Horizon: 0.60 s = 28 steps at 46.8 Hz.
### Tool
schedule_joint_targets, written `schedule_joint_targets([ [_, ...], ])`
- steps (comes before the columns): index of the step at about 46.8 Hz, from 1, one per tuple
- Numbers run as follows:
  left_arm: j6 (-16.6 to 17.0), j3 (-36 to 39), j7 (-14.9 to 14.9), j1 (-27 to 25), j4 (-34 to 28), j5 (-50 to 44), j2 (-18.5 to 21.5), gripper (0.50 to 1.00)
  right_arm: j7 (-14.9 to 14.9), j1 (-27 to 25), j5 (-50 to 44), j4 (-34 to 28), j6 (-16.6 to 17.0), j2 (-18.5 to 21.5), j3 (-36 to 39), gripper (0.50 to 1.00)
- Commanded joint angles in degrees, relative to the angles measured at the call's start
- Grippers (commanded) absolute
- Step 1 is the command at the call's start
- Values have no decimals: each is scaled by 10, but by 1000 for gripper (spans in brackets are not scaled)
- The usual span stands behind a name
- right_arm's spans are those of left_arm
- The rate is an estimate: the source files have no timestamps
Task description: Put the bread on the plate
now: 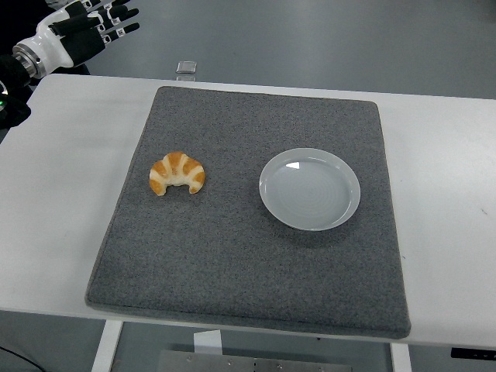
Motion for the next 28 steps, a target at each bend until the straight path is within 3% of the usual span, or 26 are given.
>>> schedule_joint_targets([
  [1, 0, -1, 0, -4, -4, 26, 12, 994, 0, 0, 0, 0, 0, 0, 0, 952],
  [15, 0, -6, -18, -1, -141, 138, 144, 994, 0, 0, 0, 0, 0, 0, 0, 952],
  [28, 0, -7, -25, 10, -232, 222, 199, 990, 0, 0, 0, 0, 0, 0, 0, 952],
])
